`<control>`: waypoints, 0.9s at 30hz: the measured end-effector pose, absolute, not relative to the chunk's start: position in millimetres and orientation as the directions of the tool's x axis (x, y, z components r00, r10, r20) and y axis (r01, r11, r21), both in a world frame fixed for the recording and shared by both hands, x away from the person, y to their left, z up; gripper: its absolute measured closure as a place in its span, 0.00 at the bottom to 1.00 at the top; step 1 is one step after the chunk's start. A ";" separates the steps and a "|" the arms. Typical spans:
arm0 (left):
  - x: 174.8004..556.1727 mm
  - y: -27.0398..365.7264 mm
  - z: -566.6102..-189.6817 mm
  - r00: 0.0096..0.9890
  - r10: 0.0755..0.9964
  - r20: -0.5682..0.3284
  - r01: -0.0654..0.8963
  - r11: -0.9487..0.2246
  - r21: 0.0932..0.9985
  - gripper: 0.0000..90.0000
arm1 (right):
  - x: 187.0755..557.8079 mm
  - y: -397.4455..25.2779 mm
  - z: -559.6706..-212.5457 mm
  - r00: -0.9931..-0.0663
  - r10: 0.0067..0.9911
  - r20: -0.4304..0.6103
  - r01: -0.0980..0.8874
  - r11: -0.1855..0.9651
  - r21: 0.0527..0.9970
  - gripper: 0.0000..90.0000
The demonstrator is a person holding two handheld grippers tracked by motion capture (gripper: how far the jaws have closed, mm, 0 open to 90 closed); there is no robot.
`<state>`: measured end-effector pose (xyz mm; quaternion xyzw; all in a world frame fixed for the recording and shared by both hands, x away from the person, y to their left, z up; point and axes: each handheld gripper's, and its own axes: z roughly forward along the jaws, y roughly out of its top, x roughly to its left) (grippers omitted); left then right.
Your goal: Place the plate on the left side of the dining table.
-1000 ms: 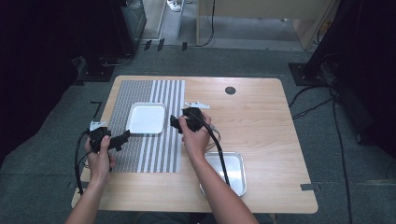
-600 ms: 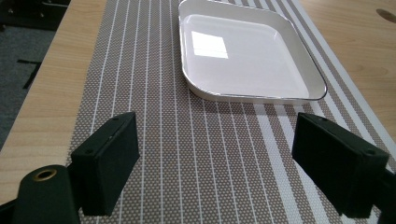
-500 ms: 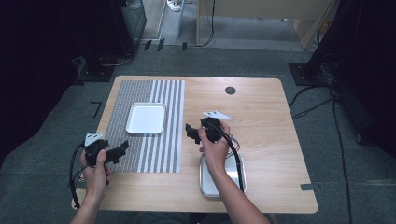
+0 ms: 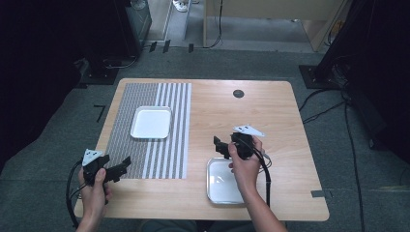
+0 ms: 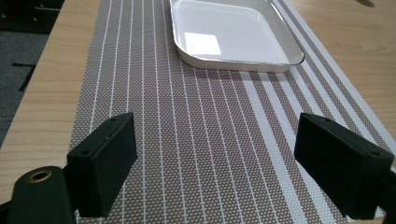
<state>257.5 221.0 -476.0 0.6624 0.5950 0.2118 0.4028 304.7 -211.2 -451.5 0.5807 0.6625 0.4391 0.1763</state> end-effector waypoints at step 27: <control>236.6 242.7 -495.9 0.186 0.975 -0.120 0.615 -0.020 0.788 0.13 | 258.8 -323.4 -465.7 -0.133 0.968 0.213 0.578 -0.099 0.810 0.23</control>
